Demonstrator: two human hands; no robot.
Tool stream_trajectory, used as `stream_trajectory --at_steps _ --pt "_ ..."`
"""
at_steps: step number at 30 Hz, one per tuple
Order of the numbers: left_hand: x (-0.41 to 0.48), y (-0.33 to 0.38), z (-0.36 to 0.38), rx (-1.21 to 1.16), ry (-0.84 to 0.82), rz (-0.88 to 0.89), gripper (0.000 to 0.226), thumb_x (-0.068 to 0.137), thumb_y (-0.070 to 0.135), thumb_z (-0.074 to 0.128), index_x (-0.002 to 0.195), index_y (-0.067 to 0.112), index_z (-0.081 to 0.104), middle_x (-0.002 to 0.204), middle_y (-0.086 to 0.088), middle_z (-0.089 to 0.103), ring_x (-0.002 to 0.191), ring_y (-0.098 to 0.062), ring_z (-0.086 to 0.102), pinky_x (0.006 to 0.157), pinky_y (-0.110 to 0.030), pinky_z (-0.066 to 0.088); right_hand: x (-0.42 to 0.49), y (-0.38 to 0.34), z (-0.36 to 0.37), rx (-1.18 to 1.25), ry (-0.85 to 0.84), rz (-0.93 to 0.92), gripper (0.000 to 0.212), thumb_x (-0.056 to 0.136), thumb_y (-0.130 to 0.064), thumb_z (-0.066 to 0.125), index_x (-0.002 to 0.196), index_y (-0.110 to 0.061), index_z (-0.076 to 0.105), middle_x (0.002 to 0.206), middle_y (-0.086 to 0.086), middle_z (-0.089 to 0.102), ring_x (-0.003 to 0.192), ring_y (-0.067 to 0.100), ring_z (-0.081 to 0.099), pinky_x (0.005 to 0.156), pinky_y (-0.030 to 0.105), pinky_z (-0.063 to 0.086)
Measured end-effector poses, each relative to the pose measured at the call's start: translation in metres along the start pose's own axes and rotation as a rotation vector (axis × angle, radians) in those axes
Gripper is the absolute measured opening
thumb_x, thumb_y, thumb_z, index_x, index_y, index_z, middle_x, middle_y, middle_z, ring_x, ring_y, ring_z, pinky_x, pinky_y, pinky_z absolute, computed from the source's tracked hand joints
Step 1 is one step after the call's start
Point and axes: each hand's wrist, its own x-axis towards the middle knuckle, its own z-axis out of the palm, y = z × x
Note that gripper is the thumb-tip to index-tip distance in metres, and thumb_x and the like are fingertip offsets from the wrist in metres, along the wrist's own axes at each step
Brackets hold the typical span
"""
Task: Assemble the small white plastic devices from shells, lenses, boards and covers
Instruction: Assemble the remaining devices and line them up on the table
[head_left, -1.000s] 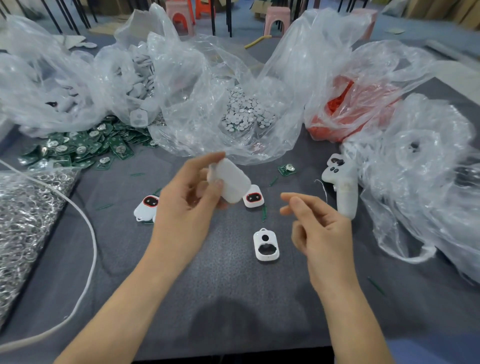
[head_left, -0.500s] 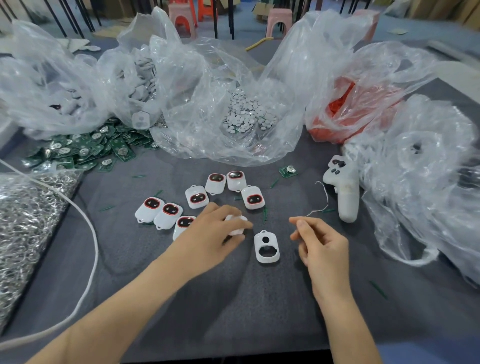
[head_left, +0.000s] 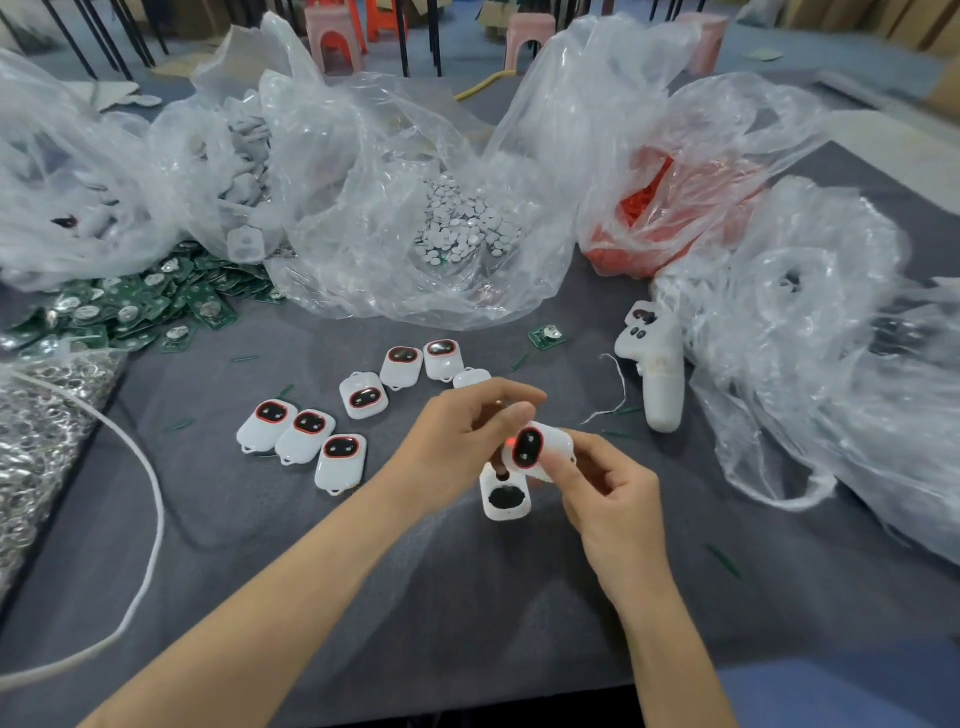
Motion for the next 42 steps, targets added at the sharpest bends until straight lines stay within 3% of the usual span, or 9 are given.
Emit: stream_trajectory --at_steps 5,9,13,18,22,26,33,37,42 --pt "-0.010 -0.013 0.005 0.273 0.099 0.153 0.030 0.092 0.016 0.061 0.113 0.037 0.057 0.102 0.016 0.067 0.091 0.005 0.060 0.082 -0.011 0.044 0.010 -0.001 -0.035 -0.593 0.392 -0.338 0.022 0.078 -0.008 0.075 0.098 -0.019 0.075 0.086 -0.012 0.070 0.067 0.008 0.062 0.065 0.010 0.045" --pt "-0.031 -0.036 0.004 0.580 -0.025 0.210 0.047 0.087 0.029 0.068 0.130 0.035 0.049 0.121 0.025 0.049 0.115 0.009 0.041 0.095 0.000 0.024 0.009 0.001 -0.062 -0.911 0.327 -0.471 0.029 0.073 0.003 0.078 0.100 -0.006 0.075 0.094 0.004 0.072 0.082 0.015 0.068 0.077 0.016 0.047" --pt "-0.041 -0.050 0.003 0.649 -0.059 0.258 0.059 0.087 0.034 0.068 0.134 0.044 0.034 0.129 0.037 0.030 0.127 0.020 0.019 0.103 0.001 0.011 0.000 -0.008 -0.088 -0.782 0.556 -0.199 0.014 0.084 -0.024 0.073 0.094 -0.014 0.075 0.064 -0.012 0.063 0.066 0.007 0.059 0.062 0.007 0.038" --pt "-0.039 -0.049 0.007 0.606 -0.019 0.219 0.070 0.081 0.035 0.073 0.137 0.043 0.030 0.122 0.035 0.037 0.117 0.012 0.030 0.099 0.002 0.015 0.001 -0.023 -0.103 -0.899 0.639 0.147 0.035 0.087 -0.040 0.063 0.115 -0.019 0.065 0.071 0.000 0.062 0.080 0.022 0.061 0.078 0.036 0.046" --pt "-0.046 -0.036 0.015 0.542 0.128 0.253 0.064 0.080 0.047 0.068 0.137 0.037 0.040 0.131 0.028 0.039 0.121 0.007 0.034 0.100 0.001 0.017 0.000 -0.046 -0.075 -0.279 0.781 -0.046 0.015 0.094 -0.024 0.056 0.092 -0.015 0.068 0.056 -0.008 0.050 0.051 0.003 0.045 0.054 0.020 0.040" --pt "-0.054 -0.009 0.039 0.411 0.167 0.407 0.040 0.086 0.042 0.060 0.126 0.036 0.056 0.116 0.018 0.048 0.099 0.004 0.052 0.087 -0.005 0.037 -0.013 -0.053 -0.004 0.728 0.260 0.551 0.028 0.089 -0.030 0.055 0.091 -0.007 0.071 0.071 0.007 0.065 0.054 0.015 0.060 0.045 0.019 0.047" --pt "-0.069 -0.010 0.025 0.536 0.174 0.356 0.012 0.080 0.027 0.072 0.086 0.017 0.076 0.108 0.006 0.060 0.084 -0.009 0.061 0.078 -0.019 0.046 -0.024 -0.039 0.021 0.966 0.019 0.718 0.053 0.088 -0.043 0.048 0.125 -0.008 0.060 0.121 0.015 0.064 0.098 0.026 0.063 0.071 0.026 0.042" --pt "-0.074 -0.011 0.016 0.380 0.269 0.338 0.008 0.084 0.016 0.066 0.080 0.015 0.073 0.086 0.011 0.067 0.078 0.000 0.063 0.073 -0.009 0.046 -0.032 -0.036 0.019 0.873 -0.079 0.570 0.041 0.079 -0.021 0.060 0.118 -0.011 0.066 0.122 0.016 0.065 0.112 0.026 0.064 0.091 0.031 0.048" --pt "-0.065 -0.004 0.014 -0.130 0.380 -0.040 0.027 0.090 0.006 0.060 0.068 0.019 0.070 0.060 -0.001 0.068 0.052 -0.006 0.061 0.054 -0.013 0.047 -0.040 -0.018 0.026 -0.266 0.017 -0.289 0.018 0.079 -0.002 0.069 0.094 -0.012 0.074 0.099 0.001 0.070 0.094 0.013 0.068 0.079 0.021 0.053"
